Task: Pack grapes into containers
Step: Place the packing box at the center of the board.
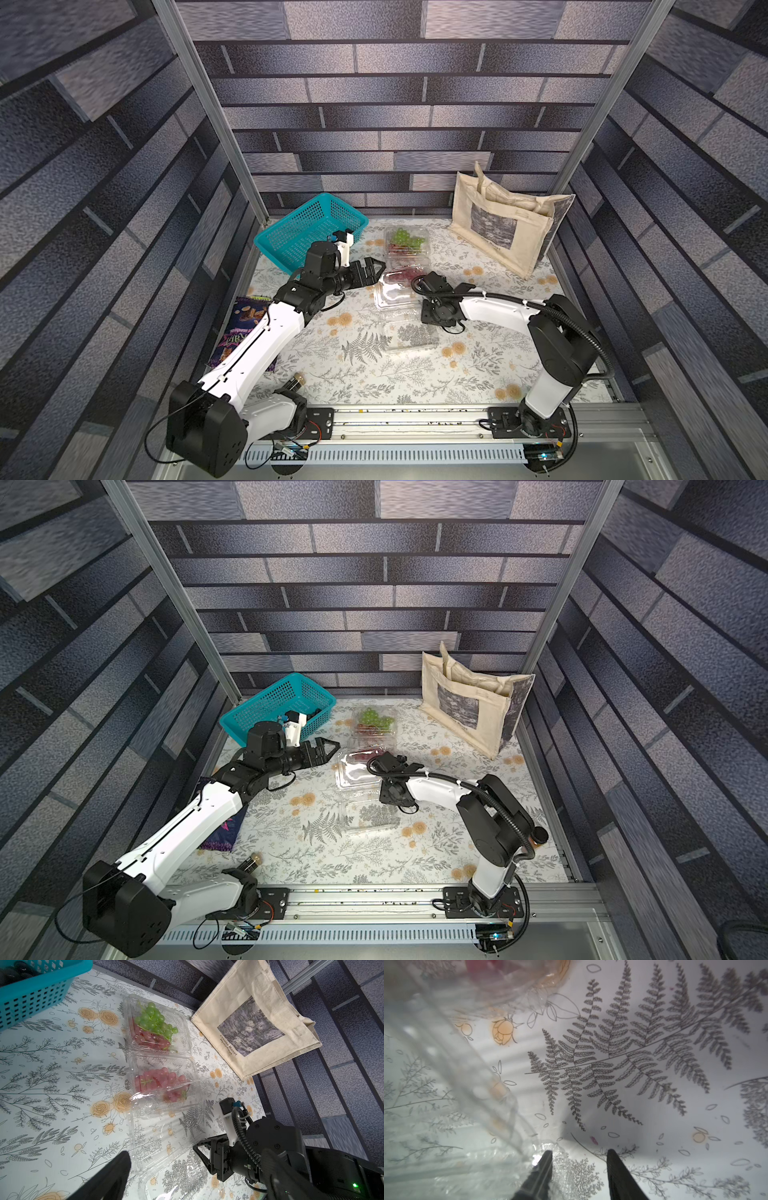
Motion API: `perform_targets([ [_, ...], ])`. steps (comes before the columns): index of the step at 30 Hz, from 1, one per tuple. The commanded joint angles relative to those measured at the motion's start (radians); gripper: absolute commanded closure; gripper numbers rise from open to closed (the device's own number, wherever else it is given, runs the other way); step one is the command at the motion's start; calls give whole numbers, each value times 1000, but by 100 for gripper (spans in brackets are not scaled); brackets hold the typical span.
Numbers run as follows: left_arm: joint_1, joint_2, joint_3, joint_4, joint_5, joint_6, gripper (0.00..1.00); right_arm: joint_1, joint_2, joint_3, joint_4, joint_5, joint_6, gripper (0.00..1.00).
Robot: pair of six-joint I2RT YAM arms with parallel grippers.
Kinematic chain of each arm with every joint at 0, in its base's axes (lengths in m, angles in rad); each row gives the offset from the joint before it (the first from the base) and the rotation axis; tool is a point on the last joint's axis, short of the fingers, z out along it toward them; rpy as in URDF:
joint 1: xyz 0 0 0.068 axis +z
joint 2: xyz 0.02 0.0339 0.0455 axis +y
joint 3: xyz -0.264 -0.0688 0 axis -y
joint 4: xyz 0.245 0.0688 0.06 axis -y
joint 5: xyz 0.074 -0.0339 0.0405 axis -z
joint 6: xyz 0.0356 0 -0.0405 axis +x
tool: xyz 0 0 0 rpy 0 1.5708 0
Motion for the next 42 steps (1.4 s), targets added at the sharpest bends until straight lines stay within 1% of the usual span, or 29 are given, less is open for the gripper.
perform_targets([
  [1, 7, -22, -1, -14, 3, 4, 0, 8, -28, 18, -13, 15, 20, 55],
  [4, 6, -28, -7, -18, 4, 3, 0, 8, -22, 18, -2, 8, 17, 59],
  [8, 7, -34, -7, -27, 0, 6, 0, 8, -14, 17, 3, 3, 16, 60],
  [13, 22, -38, -1, -28, 5, 3, 0, 8, -2, 11, 19, 3, 27, 66],
  [18, 27, -34, 1, -30, 10, 3, 0, 8, -19, -12, 41, 13, 64, 68],
  [26, 29, -26, 9, -31, 11, 5, 0, 2, -1, 7, 28, 27, 131, 73],
  [31, 35, -25, 13, -37, 15, 9, 0, -16, -17, -14, 47, 31, 172, 74],
  [34, 39, -28, 12, -42, 14, 13, 0, -16, -16, 1, 24, 37, 166, 72],
  [36, 44, -28, 11, -43, 16, 13, 0, -22, -20, -7, 32, 33, 176, 71],
  [38, 49, -27, 13, -43, 18, 14, 0, -29, -23, -18, 37, 28, 190, 68],
  [42, 69, -27, 18, -43, 31, 5, 0, -38, -55, -38, 46, 33, 205, 66],
])
